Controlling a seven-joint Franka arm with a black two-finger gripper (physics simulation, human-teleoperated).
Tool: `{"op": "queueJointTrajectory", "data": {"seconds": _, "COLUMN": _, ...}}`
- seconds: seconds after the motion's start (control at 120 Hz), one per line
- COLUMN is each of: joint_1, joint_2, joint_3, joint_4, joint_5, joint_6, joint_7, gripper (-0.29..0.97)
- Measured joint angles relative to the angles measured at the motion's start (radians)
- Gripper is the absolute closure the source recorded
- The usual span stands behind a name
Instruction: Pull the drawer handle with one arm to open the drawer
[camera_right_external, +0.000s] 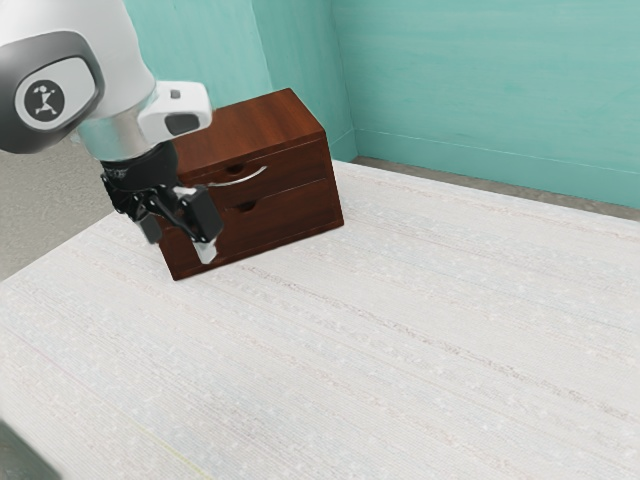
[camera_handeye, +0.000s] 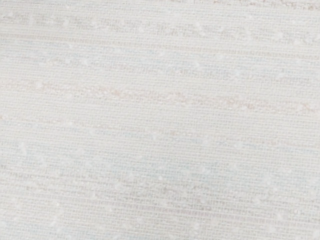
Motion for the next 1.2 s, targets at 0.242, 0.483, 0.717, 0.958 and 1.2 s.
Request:
{"op": "queueJointTrajectory", "data": {"seconds": 0.242, "joint_1": 0.007, "joint_2": 0.005, "joint_3": 0.005, "joint_4": -0.074, "joint_5": -0.009, "joint_6": 0.218, "joint_7": 0.334, "gripper": 0.0}}
{"op": "queueJointTrajectory", "data": {"seconds": 0.483, "joint_1": 0.009, "joint_2": 0.025, "joint_3": 0.017, "joint_4": -0.088, "joint_5": -0.047, "joint_6": 0.33, "joint_7": 0.595, "gripper": 0.0}}
{"op": "queueJointTrajectory", "data": {"seconds": 0.717, "joint_1": 0.01, "joint_2": 0.148, "joint_3": 0.018, "joint_4": 0.018, "joint_5": 0.03, "joint_6": 0.282, "joint_7": 0.752, "gripper": 0.0}}
{"op": "queueJointTrajectory", "data": {"seconds": 0.958, "joint_1": 0.031, "joint_2": 0.198, "joint_3": 0.023, "joint_4": 0.044, "joint_5": 0.051, "joint_6": 0.247, "joint_7": 0.799, "gripper": 0.0}}
{"op": "queueJointTrajectory", "data": {"seconds": 1.2, "joint_1": 0.088, "joint_2": 0.264, "joint_3": 0.031, "joint_4": 0.044, "joint_5": 0.071, "joint_6": 0.386, "joint_7": 0.843, "gripper": 0.0}}
